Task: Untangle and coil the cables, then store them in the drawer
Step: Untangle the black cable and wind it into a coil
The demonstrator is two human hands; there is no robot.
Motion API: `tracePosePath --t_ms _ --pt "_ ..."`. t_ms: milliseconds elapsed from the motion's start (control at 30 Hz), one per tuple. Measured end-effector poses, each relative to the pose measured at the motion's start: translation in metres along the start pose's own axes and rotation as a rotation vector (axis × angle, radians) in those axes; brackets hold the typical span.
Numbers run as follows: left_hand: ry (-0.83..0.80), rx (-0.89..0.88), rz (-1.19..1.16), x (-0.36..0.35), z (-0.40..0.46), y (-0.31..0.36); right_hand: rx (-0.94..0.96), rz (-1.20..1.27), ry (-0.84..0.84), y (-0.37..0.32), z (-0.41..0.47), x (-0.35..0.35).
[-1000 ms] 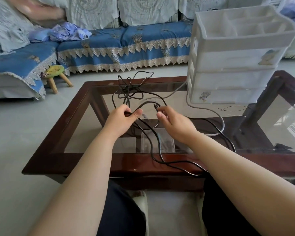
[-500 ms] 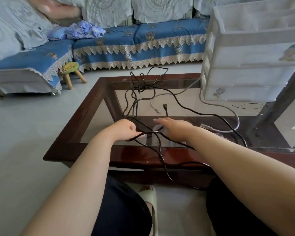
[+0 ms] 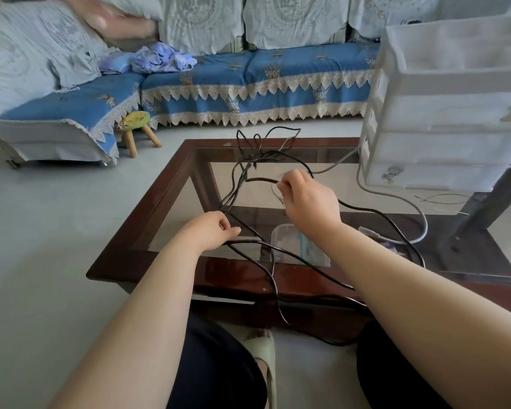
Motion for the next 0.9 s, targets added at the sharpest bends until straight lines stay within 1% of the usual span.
tracePosePath --t_ms 67,100,167,200,233,333,367,400,433,500,533,567,633,700,767,833,900 --pt "0.029 0.021 0.008 0.004 -0.001 0.001 0.030 0.064 0.224 -0.011 0.001 0.025" --pt "0.026 0.027 0.004 0.005 0.000 0.002 0.001 0.108 0.293 -0.011 0.000 0.034" --pt "0.017 0.047 -0.018 0.004 0.002 0.002 -0.125 0.216 0.342 -0.002 0.000 0.043" --pt "0.039 0.055 -0.045 0.006 0.003 0.001 -0.171 0.252 0.329 0.003 0.000 0.044" --pt "0.100 0.059 -0.083 0.013 0.003 0.002 -0.173 0.264 0.294 0.004 0.000 0.043" --pt "0.400 0.072 -0.176 0.042 -0.006 0.002 -0.011 0.291 0.141 -0.014 0.000 0.037" --pt "0.460 0.049 -0.186 0.047 -0.006 0.003 0.037 0.314 0.097 -0.021 -0.001 0.035" --pt "0.441 0.016 -0.198 0.045 -0.002 0.004 0.066 0.340 0.062 -0.027 -0.003 0.033" --pt "0.372 -0.026 -0.253 0.039 0.004 0.007 0.080 0.361 0.036 -0.031 -0.005 0.031" --pt "0.143 -0.073 -0.421 0.017 0.014 0.015 0.094 0.364 -0.014 -0.036 -0.007 0.029" --pt "0.064 -0.080 -0.458 0.007 0.019 0.020 0.096 0.351 -0.056 -0.037 -0.008 0.026" --pt "0.019 -0.086 -0.458 0.000 0.022 0.024 0.088 0.335 -0.116 -0.037 -0.008 0.023" --pt "0.003 -0.044 -0.466 -0.007 0.029 0.027 0.033 0.294 -0.275 -0.032 -0.008 0.011" --pt "0.050 0.043 -0.574 -0.005 0.036 0.020 -0.040 0.265 -0.420 -0.024 -0.011 -0.001" --pt "0.076 0.096 -0.696 0.001 0.038 0.016 -0.107 0.243 -0.528 -0.015 -0.015 -0.014" --pt "0.070 0.133 -0.850 0.006 0.034 0.016 -0.178 0.239 -0.579 -0.006 -0.017 -0.025" --pt "0.015 0.154 -0.961 0.005 0.026 0.019 -0.222 0.215 -0.599 -0.001 -0.017 -0.033"
Point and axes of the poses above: each hand's wrist, its own z-axis towards the middle knuckle, its own x-axis out of the back of the hand, y = z × x, the point moved 8 cm from there along z, towards the middle knuckle, and after that the axes turned 7 degrees about x, right-handed, at the moved point
